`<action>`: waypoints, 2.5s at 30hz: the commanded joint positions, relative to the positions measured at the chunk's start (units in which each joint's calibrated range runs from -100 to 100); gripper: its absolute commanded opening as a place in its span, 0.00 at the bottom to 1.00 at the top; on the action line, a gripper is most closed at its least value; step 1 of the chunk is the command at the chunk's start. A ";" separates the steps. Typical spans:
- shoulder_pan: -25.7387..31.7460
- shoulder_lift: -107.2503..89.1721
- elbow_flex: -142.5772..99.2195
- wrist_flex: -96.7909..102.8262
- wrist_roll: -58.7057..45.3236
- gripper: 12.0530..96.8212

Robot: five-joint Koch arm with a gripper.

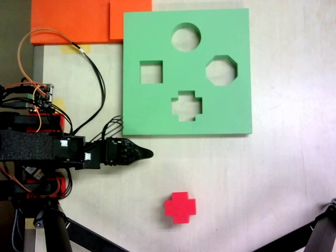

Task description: Put the cross columnar block into the corresponding hole

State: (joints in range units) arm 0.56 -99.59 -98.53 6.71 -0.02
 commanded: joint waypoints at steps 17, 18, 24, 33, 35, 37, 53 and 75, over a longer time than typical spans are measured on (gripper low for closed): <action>-0.24 -0.41 -1.47 -5.12 1.27 0.43; -0.24 -0.41 -1.47 -5.12 1.27 0.43; -0.10 -0.41 -1.47 -5.12 1.22 0.43; -0.20 -0.41 -1.47 -5.12 1.22 0.43; -0.15 -0.41 -1.47 -5.12 1.22 0.43; -0.15 -0.41 -1.47 -5.12 1.22 0.43; -7.18 -0.41 12.49 -37.47 39.32 0.38; -8.50 14.11 84.97 -102.28 44.00 0.75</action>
State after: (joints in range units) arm -7.84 -92.48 -18.67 -90.50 45.64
